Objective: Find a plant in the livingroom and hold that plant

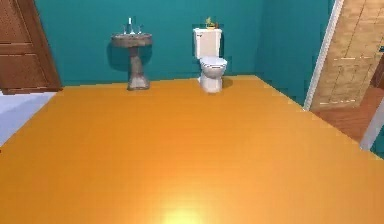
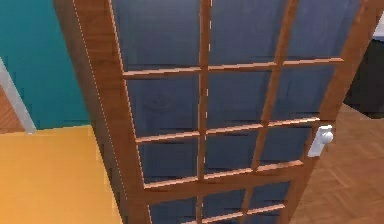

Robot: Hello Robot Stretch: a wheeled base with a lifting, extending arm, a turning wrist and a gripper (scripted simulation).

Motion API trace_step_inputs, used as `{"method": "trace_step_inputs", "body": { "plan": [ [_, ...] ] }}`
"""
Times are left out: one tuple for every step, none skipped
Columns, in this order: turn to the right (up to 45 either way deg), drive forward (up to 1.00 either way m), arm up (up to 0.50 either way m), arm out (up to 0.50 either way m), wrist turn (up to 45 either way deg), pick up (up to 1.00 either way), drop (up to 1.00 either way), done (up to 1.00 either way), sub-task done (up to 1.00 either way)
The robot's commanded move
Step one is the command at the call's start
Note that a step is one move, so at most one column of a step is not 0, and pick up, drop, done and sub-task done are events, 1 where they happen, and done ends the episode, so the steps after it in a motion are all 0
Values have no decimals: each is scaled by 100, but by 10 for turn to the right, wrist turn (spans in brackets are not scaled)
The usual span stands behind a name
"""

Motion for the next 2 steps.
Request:
{"method": "trace_step_inputs", "body": {
  "plan": [
    [0, 35, 0, 0, 0, 0, 0, 0, 0],
    [330, 0, 0, 0, 0, 0, 0, 0, 0]
  ]
}}
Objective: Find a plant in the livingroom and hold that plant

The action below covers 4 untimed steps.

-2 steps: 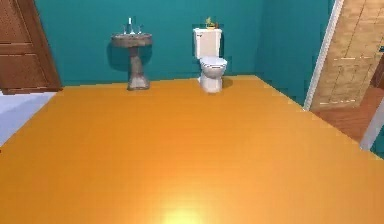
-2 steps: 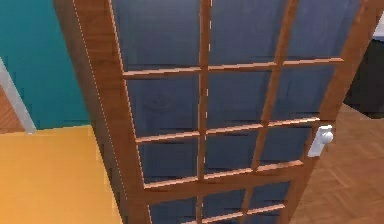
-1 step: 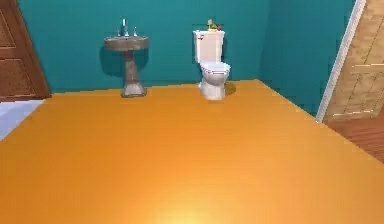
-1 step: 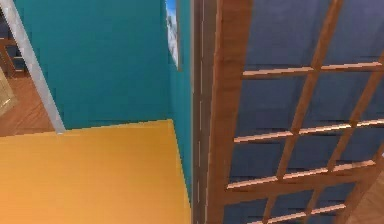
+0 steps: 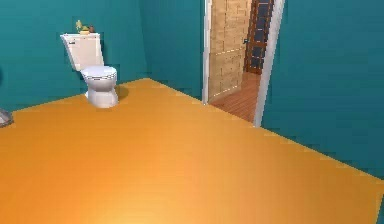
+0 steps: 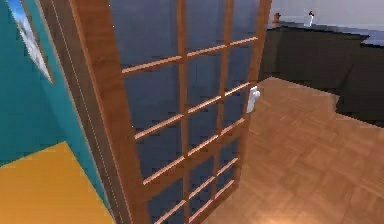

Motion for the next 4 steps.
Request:
{"method": "trace_step_inputs", "body": {
  "plan": [
    [30, 0, 0, 0, 0, 0, 0, 0, 0],
    [0, 45, 0, 0, 0, 0, 0, 0, 0],
    [300, 0, 0, 0, 0, 0, 0, 0, 0],
    [0, 10, 0, 0, 0, 0, 0, 0, 0]
  ]
}}
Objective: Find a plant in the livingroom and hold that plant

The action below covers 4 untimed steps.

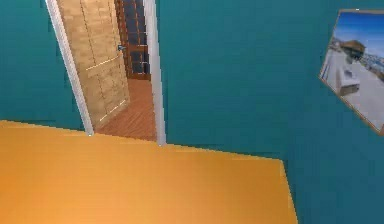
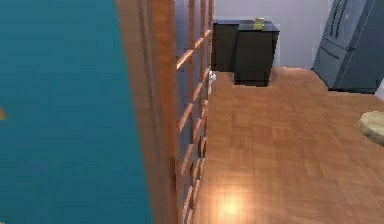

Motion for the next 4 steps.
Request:
{"method": "trace_step_inputs", "body": {
  "plan": [
    [-180, 0, 0, 0, 0, 0, 0, 0, 0],
    [-30, 0, 0, 0, 0, 0, 0, 0, 0],
    [-120, 0, 0, 0, 0, 0, 0, 0, 0],
    [0, 100, 0, 0, 0, 0, 0, 0, 0]
  ]
}}
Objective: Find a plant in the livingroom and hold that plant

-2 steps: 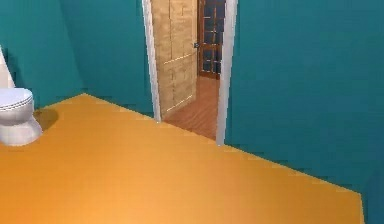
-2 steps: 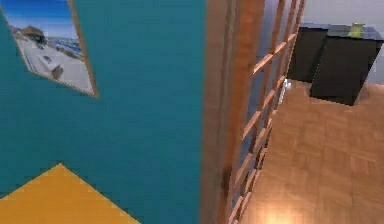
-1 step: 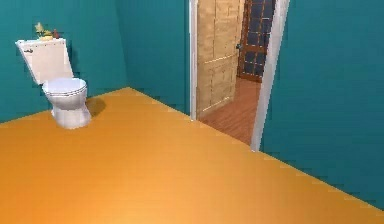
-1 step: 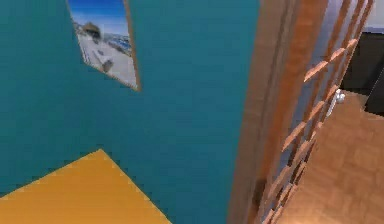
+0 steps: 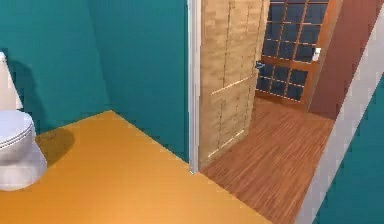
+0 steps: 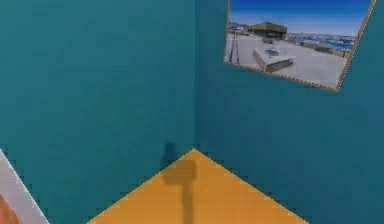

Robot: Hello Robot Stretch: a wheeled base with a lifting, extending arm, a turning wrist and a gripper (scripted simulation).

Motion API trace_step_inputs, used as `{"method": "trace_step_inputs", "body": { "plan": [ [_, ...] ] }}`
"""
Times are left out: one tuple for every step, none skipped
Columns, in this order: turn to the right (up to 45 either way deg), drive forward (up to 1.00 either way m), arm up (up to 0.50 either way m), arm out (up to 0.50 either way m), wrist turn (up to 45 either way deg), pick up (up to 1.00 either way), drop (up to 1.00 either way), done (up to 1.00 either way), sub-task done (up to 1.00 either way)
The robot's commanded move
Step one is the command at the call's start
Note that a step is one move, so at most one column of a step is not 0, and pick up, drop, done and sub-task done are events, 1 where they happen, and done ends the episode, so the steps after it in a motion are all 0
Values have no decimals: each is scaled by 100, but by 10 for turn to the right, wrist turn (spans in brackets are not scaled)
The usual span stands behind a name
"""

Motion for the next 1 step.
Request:
{"method": "trace_step_inputs", "body": {
  "plan": [
    [0, 65, 0, 0, 0, 0, 0, 0, 0]
  ]
}}
